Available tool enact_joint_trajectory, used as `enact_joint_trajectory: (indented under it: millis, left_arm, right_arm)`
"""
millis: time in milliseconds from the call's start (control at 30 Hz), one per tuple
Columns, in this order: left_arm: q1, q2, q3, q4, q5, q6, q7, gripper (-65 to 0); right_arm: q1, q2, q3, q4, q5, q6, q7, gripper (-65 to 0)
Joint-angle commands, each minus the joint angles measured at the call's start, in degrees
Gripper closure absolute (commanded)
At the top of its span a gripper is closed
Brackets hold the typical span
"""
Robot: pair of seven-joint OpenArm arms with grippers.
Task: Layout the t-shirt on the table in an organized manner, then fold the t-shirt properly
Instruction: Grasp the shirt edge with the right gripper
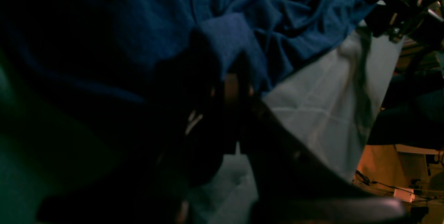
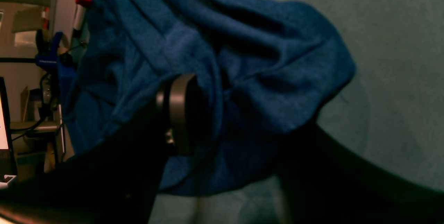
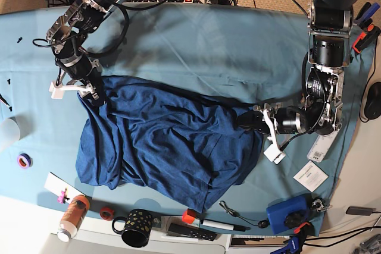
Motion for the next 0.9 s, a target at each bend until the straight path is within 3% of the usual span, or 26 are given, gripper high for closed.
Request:
enact_joint_trajectory:
  millis: [0, 267, 600, 867]
  left_arm:
    - [-1.7, -0.48, -0.22, 0.92, -1.64, -0.28, -0.85, 0.0]
    - [-1.7, -0.48, -0.22, 0.92, -1.64, -0.28, -0.83, 0.0]
    - [-1.73, -0.48, -0.22, 0.92, -1.38, -0.28, -0.81, 0.0]
    - [-1.73, -0.46, -0.22, 0.92, -1.42, -0.28, -0.81, 0.0]
  right_arm:
    - [-0.35, -0.11, 0.0, 0.07, -3.54, -1.55, -2.54, -25.3]
    - [-0.17, 0.24, -1.53, 2.29, -3.85, -0.26, -3.15, -25.3]
    - [-4.66, 0.17, -10.38, 9.79, -5.7, 0.35, -4.74, -25.3]
    - [-7.8, 0.2, -8.48, 12.41, -8.04, -0.87, -4.13, -25.3]
